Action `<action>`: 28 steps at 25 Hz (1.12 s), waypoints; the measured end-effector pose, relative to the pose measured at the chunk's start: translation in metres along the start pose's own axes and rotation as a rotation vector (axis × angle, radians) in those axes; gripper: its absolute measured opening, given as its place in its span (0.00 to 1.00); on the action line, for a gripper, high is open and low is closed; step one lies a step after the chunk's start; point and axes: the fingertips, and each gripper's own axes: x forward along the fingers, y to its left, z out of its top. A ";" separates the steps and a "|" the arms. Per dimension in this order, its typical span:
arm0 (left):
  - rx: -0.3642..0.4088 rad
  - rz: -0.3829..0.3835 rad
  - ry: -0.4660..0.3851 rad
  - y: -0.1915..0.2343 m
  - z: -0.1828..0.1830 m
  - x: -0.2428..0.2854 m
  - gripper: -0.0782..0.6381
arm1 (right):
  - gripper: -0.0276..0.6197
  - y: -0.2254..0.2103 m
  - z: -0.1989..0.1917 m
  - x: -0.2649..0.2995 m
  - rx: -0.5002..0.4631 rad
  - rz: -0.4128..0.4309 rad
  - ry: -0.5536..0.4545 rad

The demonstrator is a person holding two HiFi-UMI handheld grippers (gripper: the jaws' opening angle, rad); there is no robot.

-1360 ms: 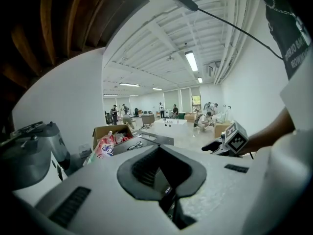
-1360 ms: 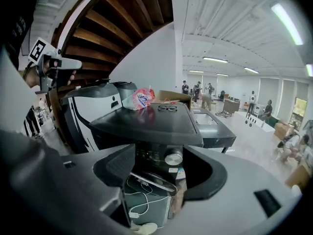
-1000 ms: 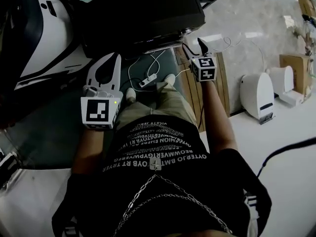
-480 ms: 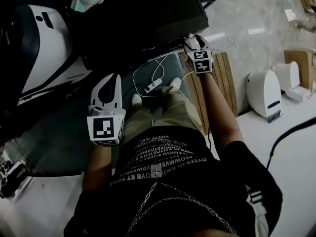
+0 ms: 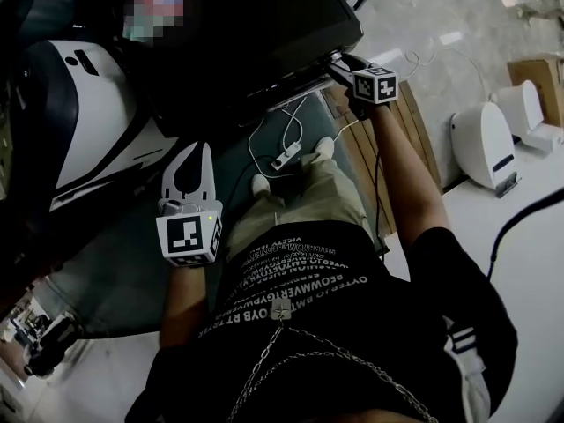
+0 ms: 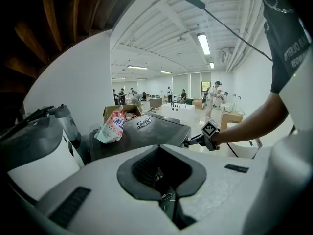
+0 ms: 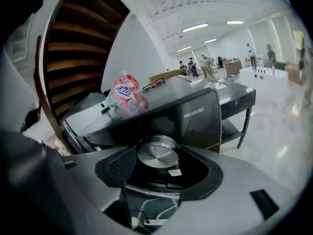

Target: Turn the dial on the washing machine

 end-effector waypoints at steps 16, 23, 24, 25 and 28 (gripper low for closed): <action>0.037 -0.004 -0.015 0.002 0.005 -0.022 0.12 | 0.46 -0.003 -0.001 0.003 -0.179 -0.135 0.076; 0.020 0.006 -0.043 0.003 0.010 -0.027 0.12 | 0.46 0.010 -0.002 -0.004 -0.496 -0.343 0.169; 0.016 0.002 -0.043 0.002 0.009 -0.027 0.12 | 0.45 0.008 -0.003 -0.003 -0.493 -0.352 0.178; 0.012 -0.004 -0.045 0.000 0.009 -0.027 0.12 | 0.45 0.006 -0.004 -0.001 -0.474 -0.350 0.184; -0.005 -0.005 -0.042 -0.005 0.012 -0.031 0.12 | 0.46 0.001 -0.007 0.003 -0.377 -0.300 0.185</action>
